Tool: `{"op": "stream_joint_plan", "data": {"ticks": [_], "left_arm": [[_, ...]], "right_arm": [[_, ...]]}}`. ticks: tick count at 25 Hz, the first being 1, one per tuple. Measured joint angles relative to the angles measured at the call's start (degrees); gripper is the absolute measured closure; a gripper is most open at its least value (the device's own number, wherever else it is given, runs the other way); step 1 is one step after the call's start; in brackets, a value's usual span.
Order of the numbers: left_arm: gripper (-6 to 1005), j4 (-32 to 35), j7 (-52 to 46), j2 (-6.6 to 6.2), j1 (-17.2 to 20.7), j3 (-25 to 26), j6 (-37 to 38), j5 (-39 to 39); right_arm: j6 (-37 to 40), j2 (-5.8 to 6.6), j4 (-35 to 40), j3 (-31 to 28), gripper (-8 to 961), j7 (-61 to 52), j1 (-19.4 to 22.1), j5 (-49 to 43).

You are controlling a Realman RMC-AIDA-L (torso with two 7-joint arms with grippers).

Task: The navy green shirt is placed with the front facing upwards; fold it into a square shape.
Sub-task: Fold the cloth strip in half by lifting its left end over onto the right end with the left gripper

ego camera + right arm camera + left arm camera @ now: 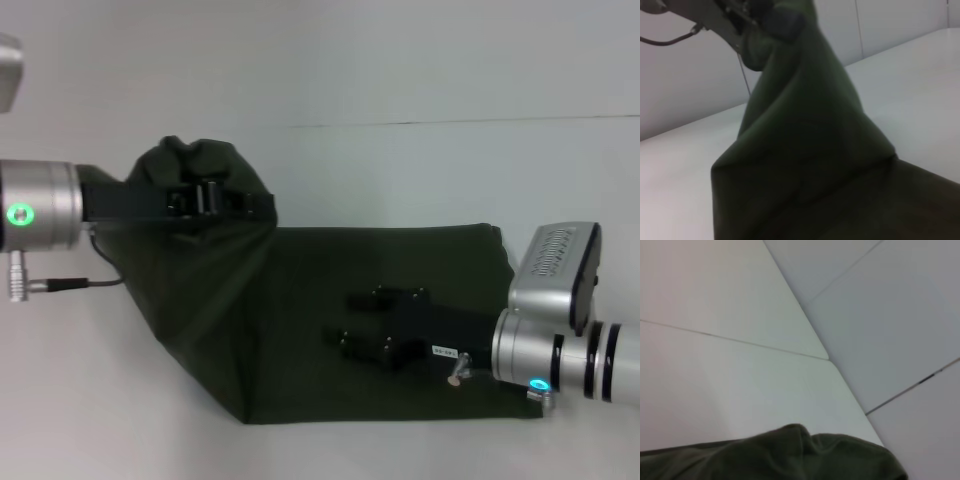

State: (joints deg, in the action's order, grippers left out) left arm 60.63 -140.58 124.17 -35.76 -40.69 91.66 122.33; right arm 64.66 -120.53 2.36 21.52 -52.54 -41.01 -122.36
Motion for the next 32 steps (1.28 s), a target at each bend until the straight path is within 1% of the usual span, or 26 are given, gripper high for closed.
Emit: {"op": "stream_joint_plan", "data": {"ticks": [3,5,13,23,25,30,32], "left_arm": [[971,-0.4,-0.2,0.02,0.2,-3.2,-2.0,-0.7],[971,-0.5,-0.3,0.07,0.2,-4.2,-2.6,-0.8],[971,-0.5,-0.4,0.12,0.1,-4.4,-2.7,-1.0],[972,-0.4,-0.4,-0.34,0.5,-4.0,-2.9,-0.7],[972,-0.3,-0.4,-0.75,0.7,-4.0,-3.0,-0.6],[972,-0.4,-0.6,-2.9,1.9,-3.8,-4.4,0.1],[972,-0.4,-0.9,-3.48,2.3,-3.7,-5.1,1.1]], "right_arm": [[-0.4,-0.12,-0.7,-0.2,309,0.5,-0.2,0.0],[-0.4,-0.13,-1.0,-0.5,309,0.7,-0.2,0.0],[-0.5,-0.14,-1.1,-0.6,308,0.8,-0.1,0.1],[-0.1,-0.02,-1.1,-0.6,307,0.7,0.0,0.1],[-0.1,0.01,-1.1,-0.6,308,0.7,0.0,0.1],[0.0,0.04,-1.1,-0.6,308,0.5,-0.1,0.1],[0.0,0.03,-1.1,-0.6,308,0.5,-0.1,0.1]]}}
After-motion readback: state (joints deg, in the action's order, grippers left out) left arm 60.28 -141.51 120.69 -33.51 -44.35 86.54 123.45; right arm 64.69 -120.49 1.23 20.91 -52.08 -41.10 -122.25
